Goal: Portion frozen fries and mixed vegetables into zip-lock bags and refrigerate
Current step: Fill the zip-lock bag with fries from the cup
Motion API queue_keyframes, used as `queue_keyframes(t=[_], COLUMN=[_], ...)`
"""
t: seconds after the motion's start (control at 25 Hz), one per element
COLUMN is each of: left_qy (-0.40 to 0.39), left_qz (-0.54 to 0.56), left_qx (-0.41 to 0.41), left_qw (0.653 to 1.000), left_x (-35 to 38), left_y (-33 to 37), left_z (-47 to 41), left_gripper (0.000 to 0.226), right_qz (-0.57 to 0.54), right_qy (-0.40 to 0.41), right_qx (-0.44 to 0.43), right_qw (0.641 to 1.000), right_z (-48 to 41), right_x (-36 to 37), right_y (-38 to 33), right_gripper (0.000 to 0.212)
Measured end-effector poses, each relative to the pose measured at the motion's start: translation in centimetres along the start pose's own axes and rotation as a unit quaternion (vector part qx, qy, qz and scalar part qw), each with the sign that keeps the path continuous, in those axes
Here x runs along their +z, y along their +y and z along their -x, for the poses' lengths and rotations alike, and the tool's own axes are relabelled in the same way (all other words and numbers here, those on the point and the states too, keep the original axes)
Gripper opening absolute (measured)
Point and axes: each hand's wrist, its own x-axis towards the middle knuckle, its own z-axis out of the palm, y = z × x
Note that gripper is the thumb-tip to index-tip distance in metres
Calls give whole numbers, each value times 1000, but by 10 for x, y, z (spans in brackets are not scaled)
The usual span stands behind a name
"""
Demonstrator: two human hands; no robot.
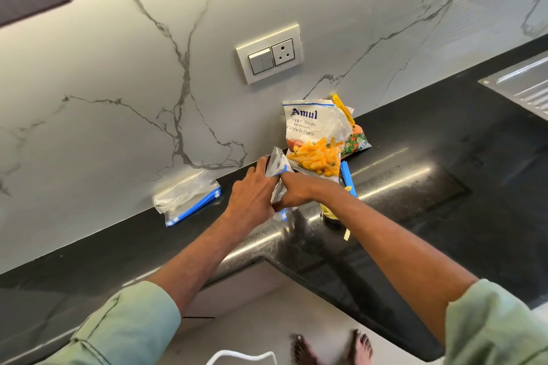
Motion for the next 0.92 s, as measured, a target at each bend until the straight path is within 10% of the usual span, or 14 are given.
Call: queue_keyframes(t=[0.2, 0.4, 0.6, 0.92], left_qy=[-90, -96, -45, -13], left_qz=[-8, 55, 171, 201], left_qx=[-24, -8, -28, 33], left_qw=[996, 994, 984, 979], left_x=[-31, -39, -41, -30], left_y=[5, -6, -3, -8], left_z=[-3, -16, -29, -37], left_gripper=[67, 44, 47, 52], right_qz=[39, 164, 180, 65], right_qy=[-22, 140, 172, 257], right_qx=[-84, -238, -212, -271], right_qw=[995, 947, 945, 925], right_z=[6, 40, 57, 59], right_x=[-6, -9, -13, -14], right_y=[-1, 13, 54, 64], right_gripper=[50, 27, 76, 14])
